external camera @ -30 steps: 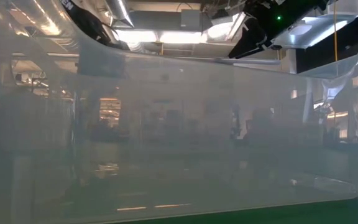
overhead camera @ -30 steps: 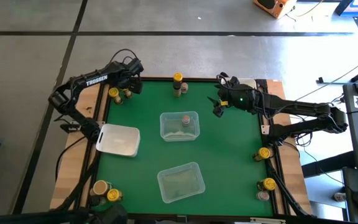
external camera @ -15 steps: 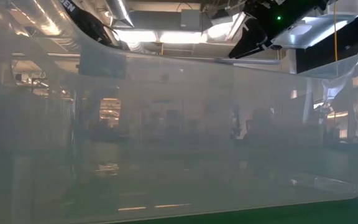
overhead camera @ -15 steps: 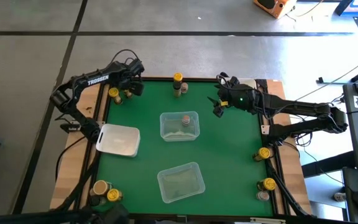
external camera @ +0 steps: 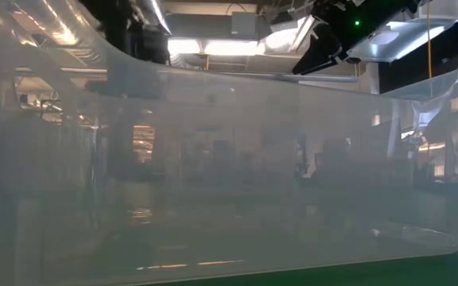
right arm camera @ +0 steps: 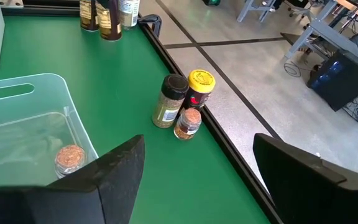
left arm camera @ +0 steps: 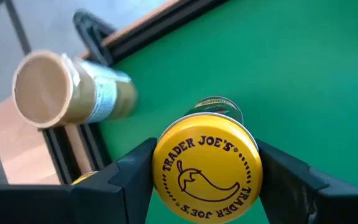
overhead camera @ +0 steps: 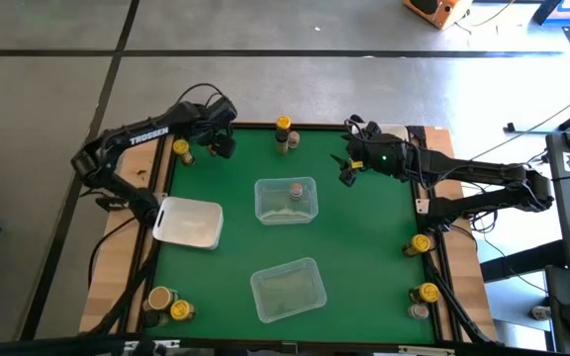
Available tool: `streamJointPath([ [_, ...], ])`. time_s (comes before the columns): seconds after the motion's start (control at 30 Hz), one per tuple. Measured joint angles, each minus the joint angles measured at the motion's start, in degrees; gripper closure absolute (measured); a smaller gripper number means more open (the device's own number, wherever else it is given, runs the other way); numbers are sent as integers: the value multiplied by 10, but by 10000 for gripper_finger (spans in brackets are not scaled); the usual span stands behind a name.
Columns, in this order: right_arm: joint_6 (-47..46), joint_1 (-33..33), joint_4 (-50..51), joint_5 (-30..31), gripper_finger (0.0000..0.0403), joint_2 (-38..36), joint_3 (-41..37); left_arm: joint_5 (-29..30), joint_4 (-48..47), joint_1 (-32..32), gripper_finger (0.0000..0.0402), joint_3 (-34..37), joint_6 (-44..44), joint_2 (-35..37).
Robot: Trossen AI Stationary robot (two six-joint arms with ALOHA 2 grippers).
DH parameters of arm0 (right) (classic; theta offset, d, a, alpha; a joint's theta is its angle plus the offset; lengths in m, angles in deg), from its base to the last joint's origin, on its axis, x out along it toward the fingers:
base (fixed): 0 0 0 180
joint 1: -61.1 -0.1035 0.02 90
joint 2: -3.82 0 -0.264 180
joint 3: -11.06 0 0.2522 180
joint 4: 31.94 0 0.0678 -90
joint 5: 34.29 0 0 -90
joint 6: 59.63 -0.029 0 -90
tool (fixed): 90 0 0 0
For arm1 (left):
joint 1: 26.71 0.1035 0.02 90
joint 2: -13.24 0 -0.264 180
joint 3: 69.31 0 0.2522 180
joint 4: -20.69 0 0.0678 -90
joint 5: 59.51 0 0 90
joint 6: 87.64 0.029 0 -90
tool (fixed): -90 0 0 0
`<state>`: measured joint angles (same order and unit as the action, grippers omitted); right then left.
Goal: Sort spices by type
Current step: Put the yellow spice can into the bottom white bin
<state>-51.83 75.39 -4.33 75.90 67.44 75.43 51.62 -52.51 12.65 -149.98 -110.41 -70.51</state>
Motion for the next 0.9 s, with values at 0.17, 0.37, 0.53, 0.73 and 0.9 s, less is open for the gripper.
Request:
streamJointPath([
  [0.17, 0, 0, 0, -3, 104, 0, 0, -29, -56, -66, 176, -45, -20, 30],
  [0.37, 0, 0, -3, -3, 104, 0, 0, -84, -149, -152, 175, -105, -71, 58],
  [0.53, 0, 0, -3, -3, 104, 0, 0, -101, -203, -216, 174, -130, -120, 85],
  [0.73, 0, 0, -3, -3, 104, 0, 0, -120, -236, -298, 173, -131, -188, 120],
  [0.9, 0, 0, -3, -3, 104, 0, 0, -149, -244, -374, 173, -131, -223, 126],
])
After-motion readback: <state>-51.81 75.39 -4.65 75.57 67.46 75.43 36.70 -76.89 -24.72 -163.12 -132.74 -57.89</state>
